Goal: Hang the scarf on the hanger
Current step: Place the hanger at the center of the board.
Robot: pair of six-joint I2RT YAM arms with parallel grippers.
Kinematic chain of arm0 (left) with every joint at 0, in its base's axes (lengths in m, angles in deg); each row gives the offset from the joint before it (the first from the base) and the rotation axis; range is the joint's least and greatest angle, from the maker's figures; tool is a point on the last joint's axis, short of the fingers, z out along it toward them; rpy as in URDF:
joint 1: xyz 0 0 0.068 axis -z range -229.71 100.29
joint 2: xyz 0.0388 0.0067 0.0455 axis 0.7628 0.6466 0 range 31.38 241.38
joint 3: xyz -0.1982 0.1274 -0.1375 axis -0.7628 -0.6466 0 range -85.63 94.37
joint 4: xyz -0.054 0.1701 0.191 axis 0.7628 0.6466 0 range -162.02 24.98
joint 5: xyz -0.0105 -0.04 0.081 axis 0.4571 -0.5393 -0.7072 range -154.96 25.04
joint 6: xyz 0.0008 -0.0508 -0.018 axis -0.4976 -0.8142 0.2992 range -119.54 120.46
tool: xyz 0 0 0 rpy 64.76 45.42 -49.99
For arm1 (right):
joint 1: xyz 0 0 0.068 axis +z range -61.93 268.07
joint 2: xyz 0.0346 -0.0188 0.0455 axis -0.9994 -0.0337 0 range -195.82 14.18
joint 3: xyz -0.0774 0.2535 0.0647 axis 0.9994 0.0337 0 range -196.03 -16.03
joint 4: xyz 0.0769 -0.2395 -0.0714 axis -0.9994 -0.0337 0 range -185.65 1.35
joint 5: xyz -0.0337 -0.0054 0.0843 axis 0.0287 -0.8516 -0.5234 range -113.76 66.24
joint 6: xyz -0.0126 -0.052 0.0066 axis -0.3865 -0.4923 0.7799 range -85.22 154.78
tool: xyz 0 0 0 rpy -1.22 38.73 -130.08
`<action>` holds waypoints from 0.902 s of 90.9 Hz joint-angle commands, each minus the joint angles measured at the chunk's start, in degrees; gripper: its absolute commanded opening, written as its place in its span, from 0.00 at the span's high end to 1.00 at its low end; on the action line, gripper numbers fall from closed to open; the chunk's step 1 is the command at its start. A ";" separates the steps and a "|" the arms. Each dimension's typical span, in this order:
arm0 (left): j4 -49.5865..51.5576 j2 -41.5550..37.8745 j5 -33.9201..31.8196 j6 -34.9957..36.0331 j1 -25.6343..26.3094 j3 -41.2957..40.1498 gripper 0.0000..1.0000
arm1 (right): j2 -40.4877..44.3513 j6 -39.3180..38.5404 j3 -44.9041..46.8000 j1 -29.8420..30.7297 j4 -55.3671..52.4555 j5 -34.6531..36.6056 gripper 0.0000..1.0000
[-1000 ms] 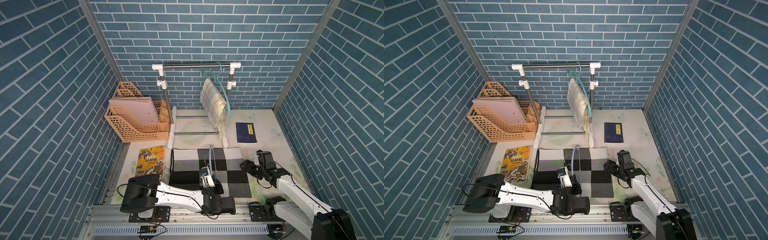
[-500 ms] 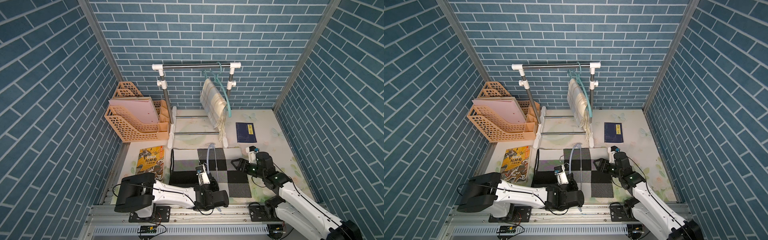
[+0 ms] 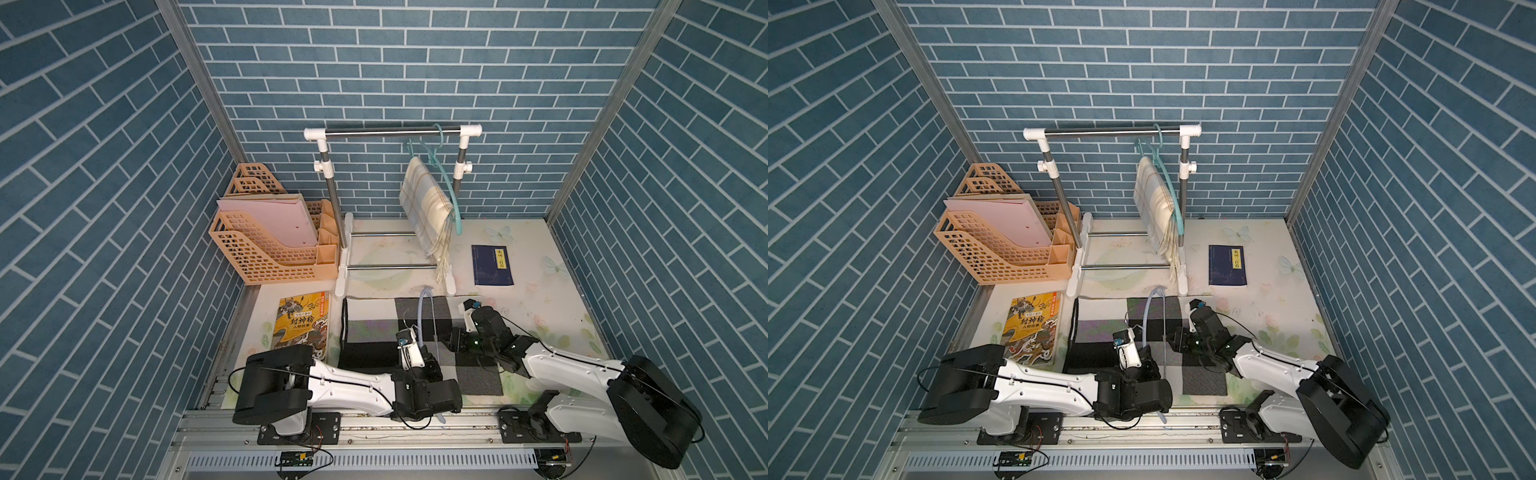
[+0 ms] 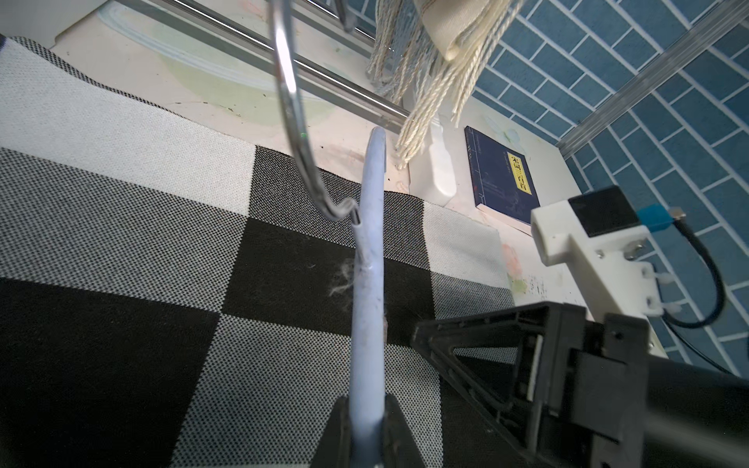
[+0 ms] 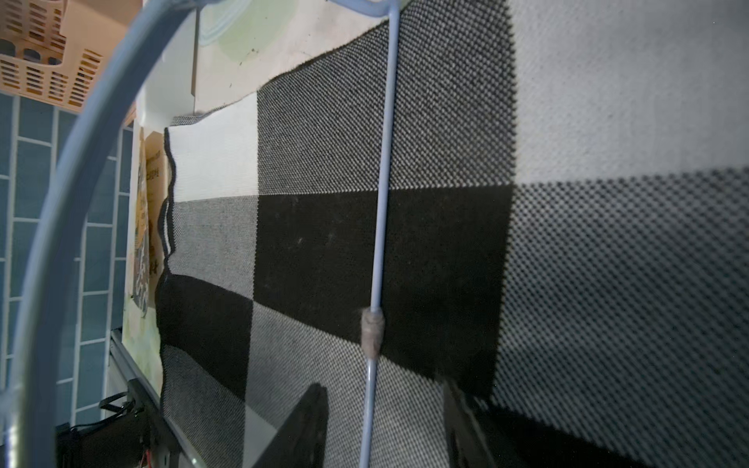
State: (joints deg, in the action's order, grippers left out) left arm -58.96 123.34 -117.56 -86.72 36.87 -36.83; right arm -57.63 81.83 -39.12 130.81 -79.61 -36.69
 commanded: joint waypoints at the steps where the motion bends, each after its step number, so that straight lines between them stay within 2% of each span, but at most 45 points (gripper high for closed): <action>1: 2.11 1.20 2.26 1.25 0.02 1.18 1.00 | -3.00 -2.76 -1.91 0.85 3.01 0.26 0.56; 30: 2.44 1.25 2.39 2.59 0.24 2.00 1.00 | -10.91 -1.32 -2.40 1.33 8.16 -0.90 0.75; 42: 2.66 0.68 2.26 3.15 0.25 2.09 0.99 | -12.37 -1.00 -2.28 1.66 8.45 -0.33 0.88; 45: 2.80 0.38 2.15 3.32 0.25 2.03 0.91 | -12.53 -0.99 -2.23 1.67 8.44 -0.15 0.92; 48: 2.77 -0.04 2.11 3.69 0.25 1.90 0.74 | -12.61 -0.99 -2.08 1.76 8.30 0.02 0.95; 50: 2.76 -0.32 2.05 3.99 0.25 1.78 0.67 | -12.71 -0.99 -1.94 1.74 8.28 0.12 0.98; 60: 1.15 -3.22 1.61 6.07 0.21 0.16 0.38 | -13.49 -0.99 -1.24 1.74 8.31 0.26 1.00; 75: -2.72 -8.70 2.08 10.30 -1.35 -3.15 0.17 | -14.56 -0.61 -0.10 1.70 9.39 0.40 1.00; 82: -5.51 -11.38 3.57 12.76 -2.77 -5.10 0.12 | -14.98 -0.10 0.44 1.62 10.21 0.40 1.00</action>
State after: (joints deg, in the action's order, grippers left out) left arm -61.32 115.30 -114.96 -78.68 36.02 -39.22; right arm -70.22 81.41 -40.74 132.06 -67.48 -37.28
